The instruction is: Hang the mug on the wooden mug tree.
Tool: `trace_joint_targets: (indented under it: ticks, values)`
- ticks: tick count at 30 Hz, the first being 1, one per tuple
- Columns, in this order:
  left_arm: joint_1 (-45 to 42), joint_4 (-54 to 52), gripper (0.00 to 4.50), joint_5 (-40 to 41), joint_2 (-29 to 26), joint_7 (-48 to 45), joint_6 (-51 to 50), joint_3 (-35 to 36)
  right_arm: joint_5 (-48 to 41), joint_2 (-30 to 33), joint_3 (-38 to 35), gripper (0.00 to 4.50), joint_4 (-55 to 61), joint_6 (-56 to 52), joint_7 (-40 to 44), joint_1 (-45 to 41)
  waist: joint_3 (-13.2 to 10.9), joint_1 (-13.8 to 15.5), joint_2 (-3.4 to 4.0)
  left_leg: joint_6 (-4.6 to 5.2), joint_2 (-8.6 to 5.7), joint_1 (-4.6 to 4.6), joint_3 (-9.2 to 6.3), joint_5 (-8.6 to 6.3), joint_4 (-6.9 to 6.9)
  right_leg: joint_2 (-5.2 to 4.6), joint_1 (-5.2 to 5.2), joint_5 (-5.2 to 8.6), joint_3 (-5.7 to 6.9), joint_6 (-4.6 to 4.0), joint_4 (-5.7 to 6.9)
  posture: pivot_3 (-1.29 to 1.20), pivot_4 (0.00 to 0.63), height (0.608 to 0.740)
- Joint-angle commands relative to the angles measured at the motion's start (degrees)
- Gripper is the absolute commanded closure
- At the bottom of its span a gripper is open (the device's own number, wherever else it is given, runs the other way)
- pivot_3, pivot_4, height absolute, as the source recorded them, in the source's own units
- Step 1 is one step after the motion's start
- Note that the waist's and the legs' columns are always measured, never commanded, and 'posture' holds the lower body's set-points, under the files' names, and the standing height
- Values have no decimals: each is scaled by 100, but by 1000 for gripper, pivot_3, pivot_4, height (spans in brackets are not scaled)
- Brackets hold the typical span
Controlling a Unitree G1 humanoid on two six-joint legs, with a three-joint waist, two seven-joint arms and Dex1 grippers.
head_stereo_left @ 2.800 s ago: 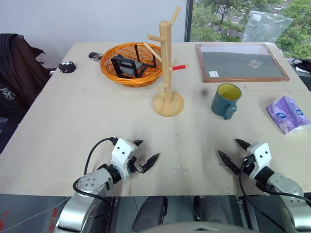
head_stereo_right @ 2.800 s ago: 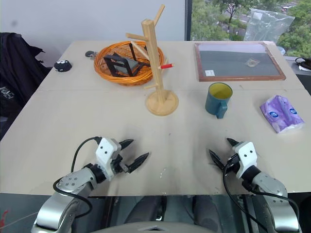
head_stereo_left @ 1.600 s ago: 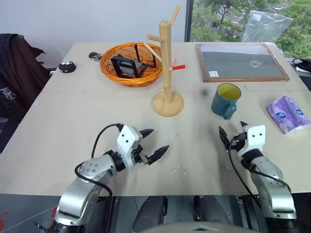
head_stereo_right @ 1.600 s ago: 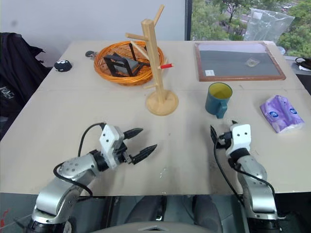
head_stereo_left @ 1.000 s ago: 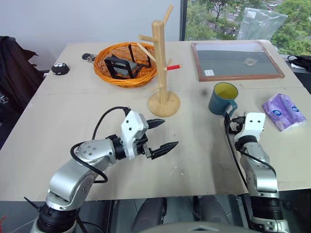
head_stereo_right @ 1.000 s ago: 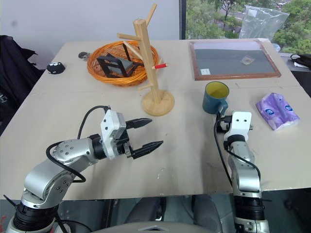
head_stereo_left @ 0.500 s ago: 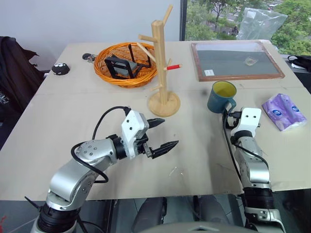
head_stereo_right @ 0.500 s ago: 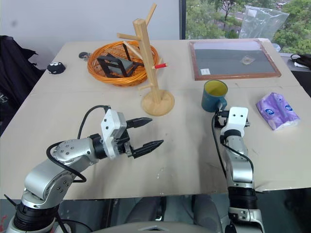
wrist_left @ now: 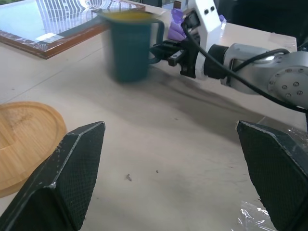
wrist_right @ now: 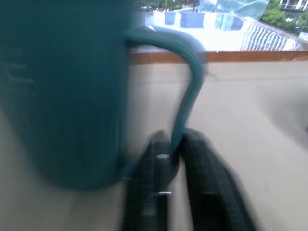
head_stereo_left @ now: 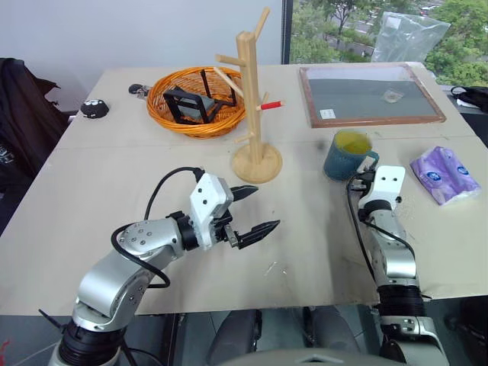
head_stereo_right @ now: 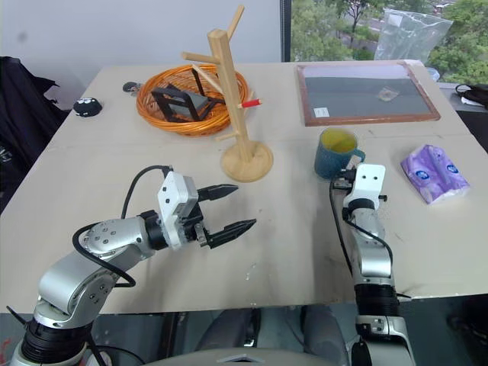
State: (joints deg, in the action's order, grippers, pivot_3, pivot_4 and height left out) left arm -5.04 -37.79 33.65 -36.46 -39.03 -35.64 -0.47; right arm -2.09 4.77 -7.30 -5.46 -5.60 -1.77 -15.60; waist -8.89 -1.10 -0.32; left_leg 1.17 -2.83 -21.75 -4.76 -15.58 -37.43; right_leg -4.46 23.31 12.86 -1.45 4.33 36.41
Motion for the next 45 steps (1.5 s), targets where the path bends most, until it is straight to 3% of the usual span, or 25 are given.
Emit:
trace_joint_targets:
  ticks: [1,9,14,20,24,34,39,45]
  values:
    - [35,-280,0,-3,-35,5,167,135,-169,158,-120,4455,-23,345,213,-171,0,0,0,0,0,0,0,0,0,0,0,0,-1,0,0,0,150,740]
    - [16,-204,0,-45,34,47,278,83,-395,672,-149,4455,158,240,850,-224,0,4,0,0,0,-1,4,0,0,0,3,0,-4,0,2,0,150,740]
    - [29,-168,0,-55,183,134,392,112,-1221,1465,133,4455,920,-608,2486,-416,-1,-1,0,1,1,-2,10,-1,0,-1,5,0,-9,0,3,0,150,740]
    - [3,489,0,-213,1122,620,1396,719,-1621,2682,832,4455,1202,-1462,4469,-1630,-3,-6,-6,13,3,-1,17,-6,-6,-3,6,-2,-10,0,5,0,150,740]
    - [27,568,0,-406,1605,874,2040,829,-1457,3128,1477,4455,299,-1112,6079,-3185,-8,-10,-8,5,7,-6,16,-1,-5,2,9,-5,-6,-5,1,0,150,740]
    - [162,58,0,-887,2276,1574,2533,398,-703,2847,2053,4455,-2891,617,7907,-5575,-5,32,-24,3,-2,-55,-2,-1,-6,-18,31,-8,17,-2,-48,0,150,740]
    - [398,-158,0,-909,2425,1683,2663,226,-340,2397,2069,4455,-4119,1345,8114,-6349,-8,2,-20,1,5,-72,-1,-1,0,-12,57,-8,15,-3,-44,0,150,740]
    - [550,-110,0,-929,2537,1754,2837,157,-125,2034,2036,4455,-4766,1774,8163,-6806,-8,27,-19,0,4,-75,-2,0,-4,-13,58,-10,15,-6,-41,0,150,740]
